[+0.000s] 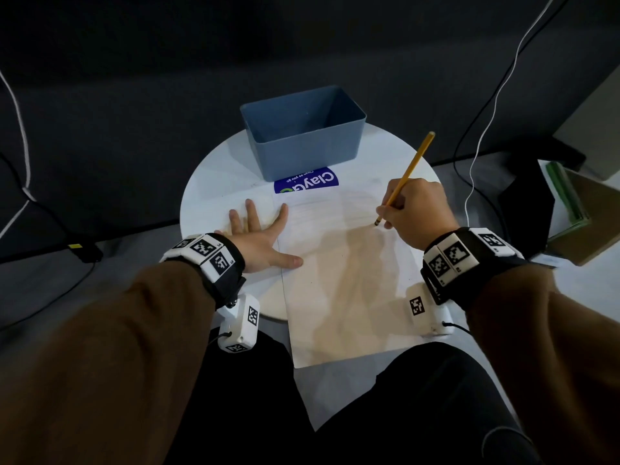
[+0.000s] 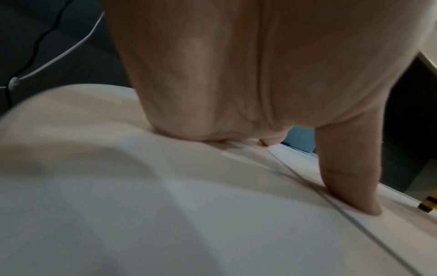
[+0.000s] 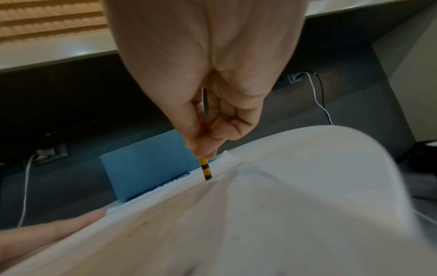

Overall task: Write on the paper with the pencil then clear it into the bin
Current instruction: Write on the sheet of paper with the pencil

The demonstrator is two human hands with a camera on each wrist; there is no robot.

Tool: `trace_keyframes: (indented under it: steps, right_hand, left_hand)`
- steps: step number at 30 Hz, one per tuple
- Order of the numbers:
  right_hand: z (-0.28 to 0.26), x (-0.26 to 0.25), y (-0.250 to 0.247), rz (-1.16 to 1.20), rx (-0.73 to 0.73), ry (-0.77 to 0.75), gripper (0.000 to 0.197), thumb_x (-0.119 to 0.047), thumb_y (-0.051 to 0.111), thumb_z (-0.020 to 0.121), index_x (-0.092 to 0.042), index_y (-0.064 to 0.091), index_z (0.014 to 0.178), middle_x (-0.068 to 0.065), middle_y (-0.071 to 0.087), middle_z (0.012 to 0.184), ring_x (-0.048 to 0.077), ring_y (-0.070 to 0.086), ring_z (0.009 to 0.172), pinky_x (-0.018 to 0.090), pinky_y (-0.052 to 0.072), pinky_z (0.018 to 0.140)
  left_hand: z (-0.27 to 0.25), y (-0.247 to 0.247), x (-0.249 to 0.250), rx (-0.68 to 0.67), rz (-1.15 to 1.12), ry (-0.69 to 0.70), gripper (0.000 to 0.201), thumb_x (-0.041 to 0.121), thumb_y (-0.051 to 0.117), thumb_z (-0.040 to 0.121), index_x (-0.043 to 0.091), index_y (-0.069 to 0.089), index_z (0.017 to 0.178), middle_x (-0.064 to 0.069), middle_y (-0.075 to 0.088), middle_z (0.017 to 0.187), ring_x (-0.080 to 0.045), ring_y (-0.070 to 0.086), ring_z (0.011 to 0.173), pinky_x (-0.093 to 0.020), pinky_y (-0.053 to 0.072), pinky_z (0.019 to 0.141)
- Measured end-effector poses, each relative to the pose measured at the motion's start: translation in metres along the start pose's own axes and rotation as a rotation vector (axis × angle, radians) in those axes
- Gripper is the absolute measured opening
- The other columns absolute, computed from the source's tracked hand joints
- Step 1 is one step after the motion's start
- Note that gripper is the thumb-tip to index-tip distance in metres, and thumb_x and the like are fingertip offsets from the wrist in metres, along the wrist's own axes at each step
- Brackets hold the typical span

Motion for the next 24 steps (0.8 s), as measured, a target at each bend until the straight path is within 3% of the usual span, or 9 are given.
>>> trace_keyframes:
  steps: [3, 5, 10, 14, 18, 24]
  right_hand:
    - [0.004, 0.008, -0.006, -0.019, 0.036, 0.018, 0.023, -0.014, 0.072, 0.093, -0.016, 0.062, 0.072, 0.004, 0.069, 0.07, 0.016, 0.072, 0.065, 0.033, 0.061, 0.072]
    - [0.003, 0.009, -0.007, -0.029, 0.04, 0.033, 0.022, -0.014, 0.072, 0.093, -0.016, 0.061, 0.073, 0.004, 0.069, 0.072, 0.018, 0.072, 0.067, 0.037, 0.062, 0.075]
    - [0.001, -0.016, 0.012, 0.04, 0.017, -0.046, 0.021, -0.016, 0.072, 0.093, -0.019, 0.062, 0.074, 0.003, 0.068, 0.074, 0.017, 0.071, 0.068, 0.029, 0.059, 0.073]
    - [0.001, -0.034, 0.03, 0.061, -0.037, -0.088, 0.02, -0.018, 0.073, 0.092, -0.018, 0.063, 0.075, 0.005, 0.068, 0.078, 0.018, 0.07, 0.071, 0.032, 0.06, 0.077]
    - [0.003, -0.024, 0.023, 0.02, -0.033, -0.062, 0.018, -0.015, 0.071, 0.093, -0.014, 0.063, 0.077, 0.005, 0.067, 0.077, 0.02, 0.07, 0.071, 0.037, 0.061, 0.077]
    - [0.003, -0.005, 0.005, -0.027, 0.026, -0.007, 0.021, -0.016, 0.071, 0.092, -0.017, 0.062, 0.073, 0.004, 0.069, 0.075, 0.02, 0.072, 0.07, 0.031, 0.059, 0.073]
  left_hand:
    - [0.0, 0.001, -0.001, 0.0, -0.006, 0.0, 0.111, 0.079, 0.057, 0.078, 0.052, -0.026, 0.147, -0.014, -0.043, 0.153, -0.043, -0.03, 0.144, -0.068, -0.003, 0.115]
    - [0.0, 0.0, 0.0, -0.002, -0.009, 0.0, 0.111, 0.078, 0.057, 0.078, 0.051, -0.026, 0.147, -0.014, -0.043, 0.153, -0.044, -0.031, 0.144, -0.068, -0.003, 0.115]
    - [-0.002, 0.0, 0.001, -0.003, -0.021, 0.003, 0.111, 0.078, 0.057, 0.078, 0.051, -0.025, 0.148, -0.014, -0.042, 0.153, -0.044, -0.031, 0.143, -0.067, -0.005, 0.114]
    - [-0.003, 0.0, 0.001, -0.01, -0.04, 0.012, 0.112, 0.077, 0.058, 0.078, 0.05, -0.024, 0.149, -0.015, -0.043, 0.153, -0.044, -0.031, 0.143, -0.067, -0.005, 0.113]
    - [-0.002, 0.0, 0.001, -0.014, -0.03, 0.011, 0.112, 0.077, 0.058, 0.079, 0.05, -0.026, 0.148, -0.015, -0.045, 0.152, -0.044, -0.032, 0.143, -0.069, -0.005, 0.113]
    - [0.0, 0.0, 0.001, -0.021, -0.038, 0.01, 0.112, 0.075, 0.059, 0.08, 0.05, -0.026, 0.148, -0.014, -0.046, 0.151, -0.044, -0.034, 0.142, -0.07, -0.006, 0.112]
Point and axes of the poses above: each hand's wrist, its own z-axis towards the middle knuckle, its own y-axis out of the palm, x = y × z, the point moved 5 cm from there along z, towards the middle knuckle
